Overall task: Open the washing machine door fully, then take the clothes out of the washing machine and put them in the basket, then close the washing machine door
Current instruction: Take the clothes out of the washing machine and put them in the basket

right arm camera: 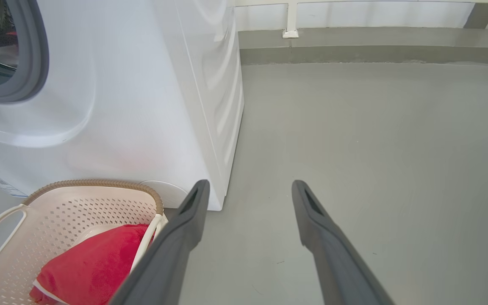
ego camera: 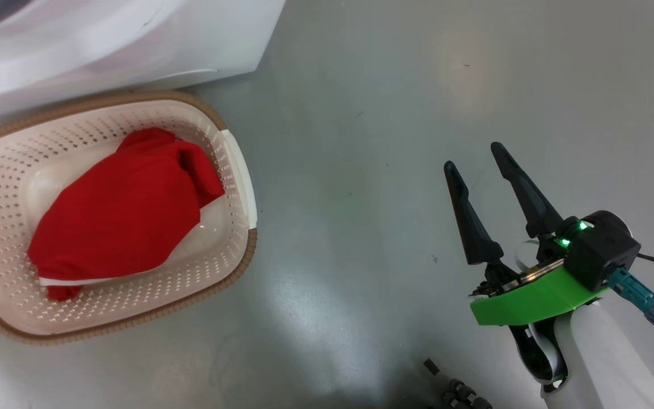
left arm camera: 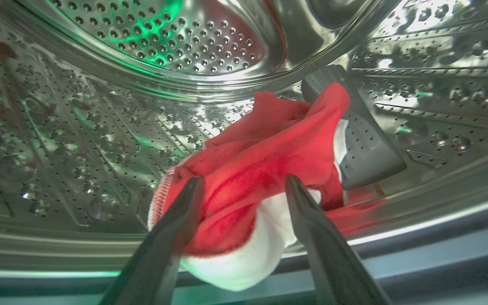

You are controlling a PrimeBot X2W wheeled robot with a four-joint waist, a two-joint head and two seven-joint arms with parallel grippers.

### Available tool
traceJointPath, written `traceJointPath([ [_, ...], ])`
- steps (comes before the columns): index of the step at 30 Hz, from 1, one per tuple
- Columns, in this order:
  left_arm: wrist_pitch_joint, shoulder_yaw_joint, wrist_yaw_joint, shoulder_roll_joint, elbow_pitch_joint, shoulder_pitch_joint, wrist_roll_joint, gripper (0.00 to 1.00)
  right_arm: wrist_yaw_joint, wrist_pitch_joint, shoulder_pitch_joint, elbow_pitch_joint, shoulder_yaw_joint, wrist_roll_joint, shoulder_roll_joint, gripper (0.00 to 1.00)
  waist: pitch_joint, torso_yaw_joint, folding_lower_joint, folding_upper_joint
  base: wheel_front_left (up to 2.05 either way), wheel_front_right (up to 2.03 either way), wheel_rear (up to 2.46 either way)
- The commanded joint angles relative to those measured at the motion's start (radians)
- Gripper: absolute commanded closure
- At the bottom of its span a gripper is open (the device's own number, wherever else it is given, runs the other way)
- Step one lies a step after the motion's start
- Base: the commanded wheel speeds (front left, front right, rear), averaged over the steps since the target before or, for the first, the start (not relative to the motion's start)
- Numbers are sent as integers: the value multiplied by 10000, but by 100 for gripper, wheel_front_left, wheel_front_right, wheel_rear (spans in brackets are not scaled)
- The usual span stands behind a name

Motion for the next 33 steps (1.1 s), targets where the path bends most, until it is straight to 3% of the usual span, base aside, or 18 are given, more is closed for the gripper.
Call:
traceJointPath([
  [1,248,172,124,676,-245,-221,86,0,33,-64,74,-195,188,59,-6,0,72,-59,0,0,0,0,0],
  [9,1370,15,251,860,-421,-236,152,0,33,-64,21,-235,211,110,-6,0,168,-64,0,0,0,0,0],
  [10,1521,21,253,866,-457,-227,116,16,33,-64,14,-237,215,121,-6,0,175,-59,0,0,0,0,0],
  [14,1792,-108,236,948,-704,-144,156,100,33,-64,-11,-226,234,117,-5,0,177,-48,0,0,0,0,0],
  [20,1855,-206,173,1047,-847,-58,108,100,33,-64,-61,-176,230,89,-5,0,109,-35,0,0,0,0,0],
  [33,-95,-98,127,604,-186,87,-456,100,33,-64,27,-92,182,-127,-5,0,-605,349,0,0,0,0,0],
])
